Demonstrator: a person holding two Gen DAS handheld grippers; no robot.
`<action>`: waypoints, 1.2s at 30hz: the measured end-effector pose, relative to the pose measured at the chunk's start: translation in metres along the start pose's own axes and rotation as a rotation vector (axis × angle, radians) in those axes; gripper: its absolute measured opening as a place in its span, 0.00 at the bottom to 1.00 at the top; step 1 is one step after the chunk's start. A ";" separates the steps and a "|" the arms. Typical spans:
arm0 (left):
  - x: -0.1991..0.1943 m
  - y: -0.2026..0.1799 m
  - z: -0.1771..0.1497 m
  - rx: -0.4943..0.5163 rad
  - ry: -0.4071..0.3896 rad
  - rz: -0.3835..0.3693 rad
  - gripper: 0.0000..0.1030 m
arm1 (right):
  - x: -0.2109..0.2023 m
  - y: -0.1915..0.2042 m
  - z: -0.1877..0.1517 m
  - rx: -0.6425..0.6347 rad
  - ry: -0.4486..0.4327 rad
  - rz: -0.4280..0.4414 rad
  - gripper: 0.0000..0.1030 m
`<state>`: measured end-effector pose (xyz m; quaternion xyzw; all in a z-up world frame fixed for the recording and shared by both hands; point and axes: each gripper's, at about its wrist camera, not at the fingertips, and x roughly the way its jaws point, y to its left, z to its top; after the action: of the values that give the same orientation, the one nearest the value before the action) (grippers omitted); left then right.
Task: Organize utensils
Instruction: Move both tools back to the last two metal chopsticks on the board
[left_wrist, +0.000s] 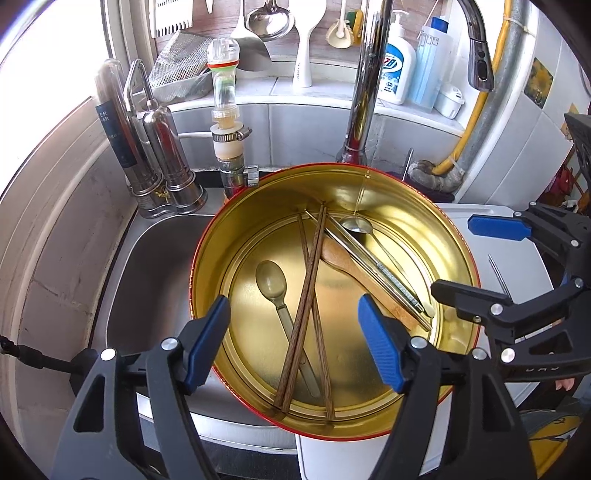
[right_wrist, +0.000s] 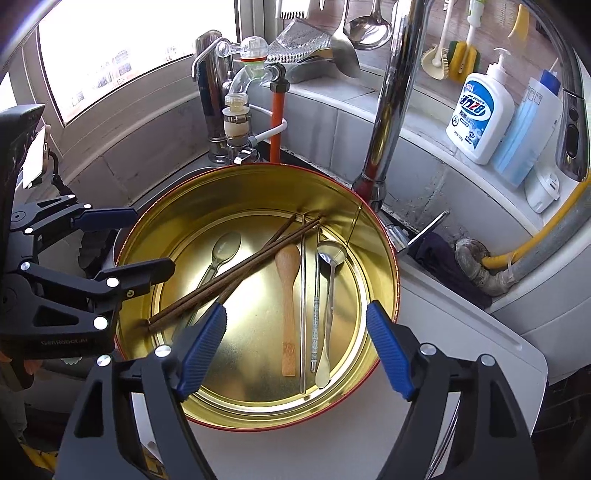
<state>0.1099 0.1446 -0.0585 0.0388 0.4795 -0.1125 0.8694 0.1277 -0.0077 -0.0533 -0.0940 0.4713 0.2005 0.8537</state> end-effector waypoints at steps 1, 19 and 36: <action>0.000 0.000 0.000 0.000 0.000 0.000 0.69 | -0.001 0.000 -0.001 0.002 -0.001 -0.001 0.77; -0.017 -0.011 -0.014 0.008 -0.015 0.003 0.72 | -0.019 -0.005 -0.025 0.040 -0.031 -0.013 0.78; -0.002 -0.151 0.002 0.116 -0.038 -0.182 0.77 | -0.075 -0.131 -0.127 0.264 -0.043 -0.162 0.78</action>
<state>0.0758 -0.0020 -0.0499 0.0432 0.4573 -0.2191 0.8608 0.0514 -0.1893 -0.0618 -0.0142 0.4662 0.0690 0.8819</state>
